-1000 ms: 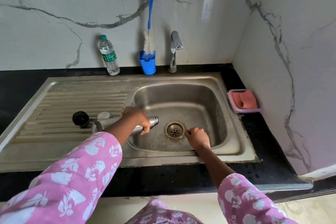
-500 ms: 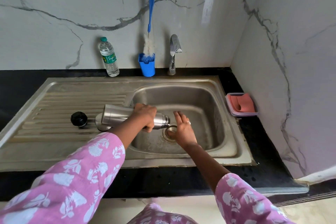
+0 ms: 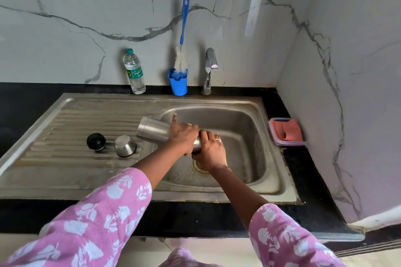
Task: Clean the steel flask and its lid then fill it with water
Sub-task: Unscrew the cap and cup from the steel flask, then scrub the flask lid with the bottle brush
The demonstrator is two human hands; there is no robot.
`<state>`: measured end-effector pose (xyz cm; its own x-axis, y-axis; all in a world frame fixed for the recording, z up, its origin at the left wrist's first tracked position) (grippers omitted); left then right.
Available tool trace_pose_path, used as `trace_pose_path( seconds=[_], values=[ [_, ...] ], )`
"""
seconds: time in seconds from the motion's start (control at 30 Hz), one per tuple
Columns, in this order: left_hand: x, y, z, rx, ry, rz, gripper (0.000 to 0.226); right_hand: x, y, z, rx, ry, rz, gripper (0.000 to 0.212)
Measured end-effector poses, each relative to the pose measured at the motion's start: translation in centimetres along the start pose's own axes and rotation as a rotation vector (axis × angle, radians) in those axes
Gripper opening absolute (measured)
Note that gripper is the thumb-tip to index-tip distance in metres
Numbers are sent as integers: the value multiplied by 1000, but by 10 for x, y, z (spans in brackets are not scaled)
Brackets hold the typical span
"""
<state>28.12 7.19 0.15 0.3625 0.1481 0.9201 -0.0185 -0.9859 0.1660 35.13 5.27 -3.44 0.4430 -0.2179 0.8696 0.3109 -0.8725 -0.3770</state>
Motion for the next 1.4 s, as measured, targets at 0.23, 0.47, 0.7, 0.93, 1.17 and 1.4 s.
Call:
trace_pose_path(
  seconds=[0.23, 0.47, 0.7, 0.93, 1.17, 1.4],
  values=[
    [-16, 13, -53, 390, 720, 299, 86, -2, 12, 35, -270, -168, -147, 59],
    [-74, 19, -52, 735, 2189, -184, 59, -13, 19, 23, -315, -353, -132, 68],
    [-65, -11, -92, 569, 2272, 46, 64, -26, -15, 3, -431, -537, -148, 68],
    [-26, -20, -176, 344, 1944, 344, 87, -39, -93, -70, -348, -510, -236, 74],
    [-7, -14, -304, 315, 1651, 555, 100, -62, -180, -185, -221, -672, -186, 73],
    [-55, 12, -394, 411, 1535, 665, 96, -123, -203, -276, -153, -744, -317, 66]
  ],
)
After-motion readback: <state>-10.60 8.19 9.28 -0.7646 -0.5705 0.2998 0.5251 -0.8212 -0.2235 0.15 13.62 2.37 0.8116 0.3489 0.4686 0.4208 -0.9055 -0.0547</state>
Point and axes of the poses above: each hand's wrist, its own y-axis away from the middle knuckle, its own x-axis out of the back of the hand, z = x × y, the point moved 8 cm from there along -y, towards the middle knuckle, and after that the axes turned 6 degrees about x, right-handed, at the moved point
